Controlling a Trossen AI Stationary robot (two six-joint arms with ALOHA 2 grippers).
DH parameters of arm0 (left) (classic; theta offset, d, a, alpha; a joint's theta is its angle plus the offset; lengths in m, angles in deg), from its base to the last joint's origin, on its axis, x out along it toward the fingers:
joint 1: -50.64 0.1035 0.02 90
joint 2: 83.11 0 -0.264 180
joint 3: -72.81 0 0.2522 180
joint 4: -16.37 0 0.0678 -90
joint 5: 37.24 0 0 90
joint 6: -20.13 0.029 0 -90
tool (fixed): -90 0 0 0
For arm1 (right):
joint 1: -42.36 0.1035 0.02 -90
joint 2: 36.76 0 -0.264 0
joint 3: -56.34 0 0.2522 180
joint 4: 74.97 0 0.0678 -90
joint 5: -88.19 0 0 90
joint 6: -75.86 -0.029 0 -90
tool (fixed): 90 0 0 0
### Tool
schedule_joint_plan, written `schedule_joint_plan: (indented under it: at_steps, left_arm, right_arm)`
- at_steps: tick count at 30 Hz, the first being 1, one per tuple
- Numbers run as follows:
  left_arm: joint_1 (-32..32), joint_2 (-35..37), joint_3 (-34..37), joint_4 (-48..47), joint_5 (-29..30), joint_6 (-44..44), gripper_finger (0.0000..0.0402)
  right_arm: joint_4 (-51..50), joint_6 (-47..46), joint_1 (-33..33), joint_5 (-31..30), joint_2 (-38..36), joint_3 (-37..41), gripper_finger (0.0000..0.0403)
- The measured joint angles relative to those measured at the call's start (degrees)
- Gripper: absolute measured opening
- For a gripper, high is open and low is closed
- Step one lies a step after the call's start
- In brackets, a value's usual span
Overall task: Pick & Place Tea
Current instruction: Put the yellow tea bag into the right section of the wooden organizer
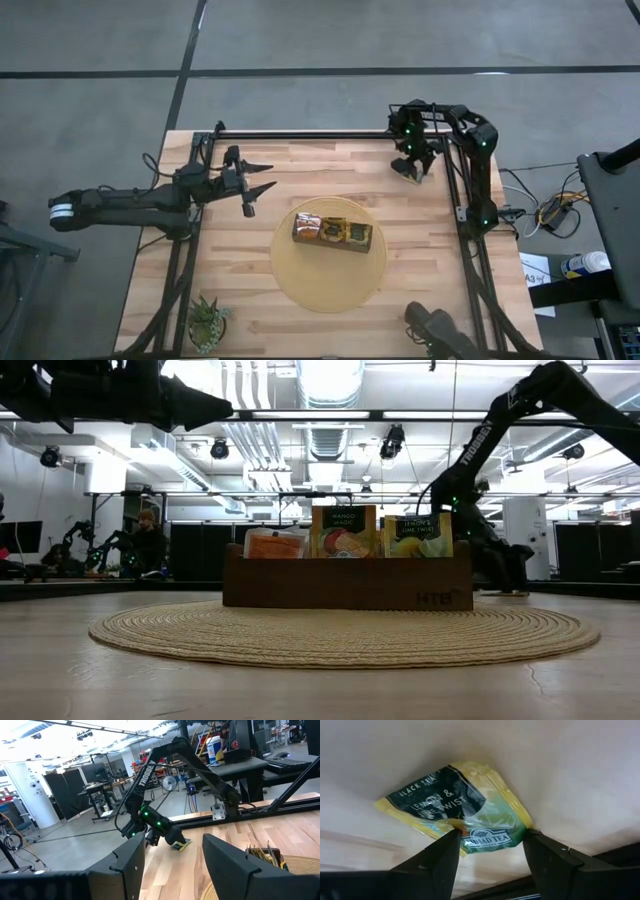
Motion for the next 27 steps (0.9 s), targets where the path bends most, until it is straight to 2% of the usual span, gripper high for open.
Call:
schedule_joint_plan:
  at_steps: [3,6,8,12,13,17,21,24,27]
  left_arm:
    - [0.0,0.0,0.0,0.0,0.0,0.0,0.0192]
    - [0.0,0.0,0.0,0.0,0.0,0.0,0.0192]
    - [0.0,0.0,0.0,0.0,0.0,0.0,0.0192]
    - [0.0,0.0,0.0,-0.1,0.0,-0.1,0.0192]
    - [0.0,0.0,0.0,-0.2,0.0,-0.2,0.0192]
    - [0.0,0.0,0.0,-0.5,0.0,-2.3,0.0192]
    - [0.0,-0.1,0.0,-0.1,0.0,-4.1,0.0192]
    - [0.0,-1.0,0.0,2.1,0.0,-5.3,0.0192]
    - [0.0,-3.0,0.0,5.5,0.0,-6.7,0.0192]
  right_arm:
    - [0.1,0.1,0.9,-0.2,0.4,0.0,0.0207]
    - [0.2,0.2,0.8,0.1,0.5,0.2,0.0178]
    - [0.0,1.0,0.8,0.3,0.6,0.2,0.0144]
    - [-0.6,1.7,0.9,0.4,0.5,0.2,0.0045]
    - [-0.7,2.5,1.0,0.5,0.2,0.2,0.0031]
    - [0.7,3.2,2.4,0.0,-2.4,0.7,0.0024]
    - [7.0,2.8,5.7,-0.1,-10.5,1.6,0.0021]
    - [17.8,0.9,10.3,-0.2,-19.2,4.6,0.002]
    - [32.9,-3.7,17.0,-5.5,-28.8,10.0,0.0019]
